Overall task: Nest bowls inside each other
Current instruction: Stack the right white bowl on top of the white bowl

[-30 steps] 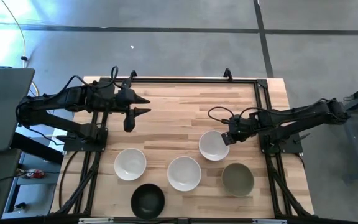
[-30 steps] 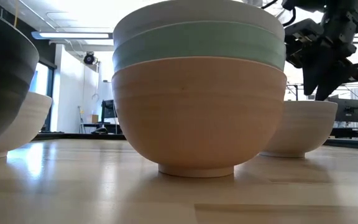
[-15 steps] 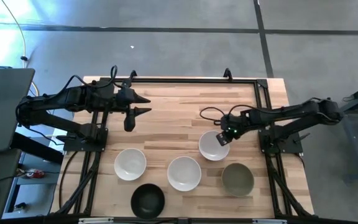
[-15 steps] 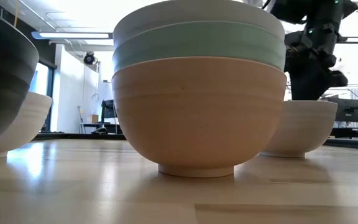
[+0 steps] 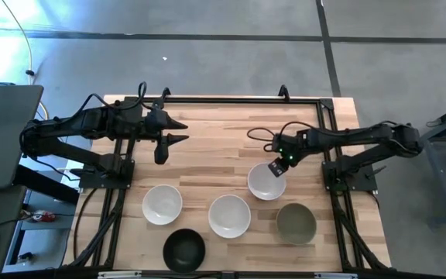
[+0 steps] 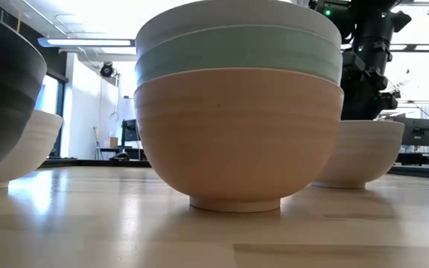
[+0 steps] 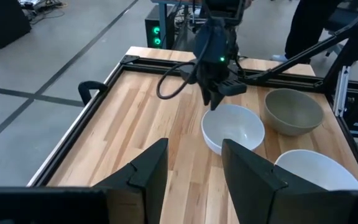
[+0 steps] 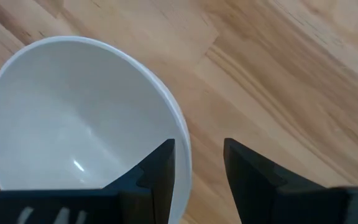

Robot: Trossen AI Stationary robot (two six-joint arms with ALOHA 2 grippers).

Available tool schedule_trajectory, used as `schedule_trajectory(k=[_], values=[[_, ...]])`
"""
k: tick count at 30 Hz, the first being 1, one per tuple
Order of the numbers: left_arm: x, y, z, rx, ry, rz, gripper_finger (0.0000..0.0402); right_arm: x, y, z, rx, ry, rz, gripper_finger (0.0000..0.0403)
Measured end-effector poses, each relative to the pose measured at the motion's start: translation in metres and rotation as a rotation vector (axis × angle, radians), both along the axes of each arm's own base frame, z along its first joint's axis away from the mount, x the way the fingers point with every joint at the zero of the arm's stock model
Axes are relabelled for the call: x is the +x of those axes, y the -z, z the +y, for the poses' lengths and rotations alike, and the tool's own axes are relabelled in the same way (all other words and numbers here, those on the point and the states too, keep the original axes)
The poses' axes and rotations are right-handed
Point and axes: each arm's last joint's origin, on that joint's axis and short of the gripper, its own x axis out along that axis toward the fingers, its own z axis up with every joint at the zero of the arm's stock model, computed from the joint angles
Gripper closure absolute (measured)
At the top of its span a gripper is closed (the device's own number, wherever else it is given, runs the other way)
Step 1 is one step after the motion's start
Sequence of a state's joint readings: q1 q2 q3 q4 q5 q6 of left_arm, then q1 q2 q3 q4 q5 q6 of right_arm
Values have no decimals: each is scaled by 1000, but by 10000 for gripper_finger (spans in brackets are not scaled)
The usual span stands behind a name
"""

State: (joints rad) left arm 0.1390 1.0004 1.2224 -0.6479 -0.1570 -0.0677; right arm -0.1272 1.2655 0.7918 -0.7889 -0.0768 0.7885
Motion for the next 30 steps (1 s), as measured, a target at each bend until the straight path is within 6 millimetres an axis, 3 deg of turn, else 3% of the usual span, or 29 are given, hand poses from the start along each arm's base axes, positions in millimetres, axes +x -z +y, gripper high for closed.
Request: schedule_trajectory(k=[15,30], values=[[0,0,0,1,-1,0,261,0,0,-1,41,-43,-15,302],[0,0,0,1,-1,-1,261,0,0,0,59,-52,-19,304]])
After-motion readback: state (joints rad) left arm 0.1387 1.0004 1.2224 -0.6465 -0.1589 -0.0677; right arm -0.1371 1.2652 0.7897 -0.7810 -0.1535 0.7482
